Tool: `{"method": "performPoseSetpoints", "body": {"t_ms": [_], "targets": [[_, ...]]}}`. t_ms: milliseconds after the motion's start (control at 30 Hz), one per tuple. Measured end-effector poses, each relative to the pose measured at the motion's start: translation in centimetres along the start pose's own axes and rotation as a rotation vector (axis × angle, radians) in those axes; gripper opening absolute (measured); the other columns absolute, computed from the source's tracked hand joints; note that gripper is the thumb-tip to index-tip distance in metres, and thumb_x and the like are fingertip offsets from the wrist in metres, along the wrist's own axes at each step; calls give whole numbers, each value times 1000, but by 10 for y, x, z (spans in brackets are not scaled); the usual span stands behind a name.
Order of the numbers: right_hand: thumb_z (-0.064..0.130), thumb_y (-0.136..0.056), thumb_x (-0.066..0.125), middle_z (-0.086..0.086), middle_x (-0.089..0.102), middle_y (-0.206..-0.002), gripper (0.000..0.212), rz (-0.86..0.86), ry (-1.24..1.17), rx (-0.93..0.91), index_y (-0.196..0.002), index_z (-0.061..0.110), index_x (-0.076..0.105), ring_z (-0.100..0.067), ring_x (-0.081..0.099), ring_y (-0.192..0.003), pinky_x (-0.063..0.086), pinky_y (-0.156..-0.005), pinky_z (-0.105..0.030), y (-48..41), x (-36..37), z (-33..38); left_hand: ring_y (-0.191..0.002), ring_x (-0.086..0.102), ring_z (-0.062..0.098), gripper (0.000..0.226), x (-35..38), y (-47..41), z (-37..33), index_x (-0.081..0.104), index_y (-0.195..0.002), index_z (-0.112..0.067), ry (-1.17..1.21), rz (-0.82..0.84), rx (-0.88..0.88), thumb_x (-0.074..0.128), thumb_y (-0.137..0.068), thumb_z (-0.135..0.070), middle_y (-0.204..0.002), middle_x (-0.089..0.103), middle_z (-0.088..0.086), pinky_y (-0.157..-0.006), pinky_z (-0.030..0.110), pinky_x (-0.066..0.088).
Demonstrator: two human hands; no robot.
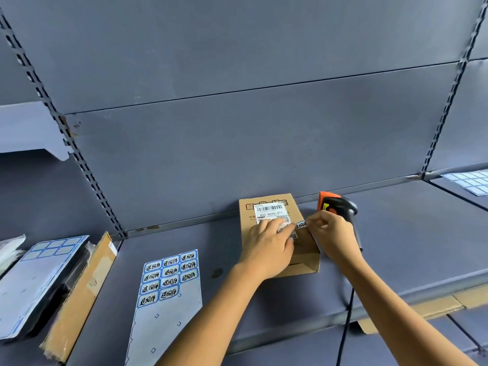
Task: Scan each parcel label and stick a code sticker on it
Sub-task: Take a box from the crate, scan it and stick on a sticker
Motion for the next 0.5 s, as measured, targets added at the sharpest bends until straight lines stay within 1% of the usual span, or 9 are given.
{"method": "performPoseSetpoints", "body": {"t_ms": [133, 200, 267, 333, 367, 400, 467, 500], "targets": [[9, -89, 55, -2, 68, -83, 17, -20, 99, -31, -91, 13, 72, -19, 61, -75, 49, -68, -30, 0, 3, 1, -133, 27, 22, 44, 5, -1, 1, 33, -145, -32, -50, 32, 2, 28, -101, -36, -150, 30, -1, -106, 38, 27], [7, -88, 55, -5, 69, -81, 18, -49, 191, -89, -90, 12, 72, -23, 60, -77, 49, -65, -32, 1, 3, 3, -134, 25, 22, 48, 6, -2, 2, 35, -144, -31, -51, 35, 13, 24, -98, -40, -151, 30, -2, -108, 38, 24], [7, -87, 56, -7, 70, -81, 17, -74, 263, -154, -88, 11, 72, -27, 58, -83, 51, -65, -36, 2, 3, 4, -140, 21, 20, 55, 6, -3, -1, 36, -144, -27, -45, 39, 37, 19, -93, -41, -153, 29, -3, -112, 37, 18], [9, -86, 56, -6, 70, -82, 17, -83, 275, -162, -87, 11, 72, -28, 58, -85, 52, -66, -39, 3, 3, 3, -143, 18, 18, 60, 6, -4, -7, 37, -143, -19, -41, 37, 70, 19, -91, -42, -154, 29, -2, -115, 35, 9], [10, -87, 56, -6, 70, -84, 17, -82, 270, -150, -89, 11, 73, -27, 58, -88, 52, -67, -39, 3, 3, 3, -142, 21, 18, 61, 7, -5, -11, 39, -142, -16, -44, 29, 81, 20, -91, -43, -153, 31, 0, -116, 34, 10], [10, -87, 56, -6, 69, -86, 18, -76, 268, -136, -91, 12, 73, -26, 57, -90, 52, -69, -38, 3, 3, 2, -139, 28, 20, 62, 7, -6, -13, 40, -140, -15, -44, 20, 83, 18, -91, -45, -150, 36, 1, -114, 35, 14], [12, -88, 54, -4, 69, -88, 20, -59, 254, -119, -93, 14, 73, -24, 57, -92, 52, -71, -35, 4, 3, 1, -127, 39, 23, 71, 8, -9, -16, 42, -136, -17, -45, -1, 85, 8, -84, -51, -140, 44, 1, -108, 38, 26], [11, -88, 54, -3, 69, -87, 20, -52, 232, -117, -93, 15, 73, -24, 58, -91, 53, -70, -35, 5, 3, 0, -122, 41, 23, 76, 9, -10, -17, 42, -135, -19, -55, -5, 88, 3, -80, -53, -136, 46, 1, -104, 39, 30]]}}
Point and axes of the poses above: each hand's wrist, its own y-axis away from the middle knuckle, its own x-axis out of the palm, z = x × y, the point moved 4 cm from there along -y, towards the middle knuckle
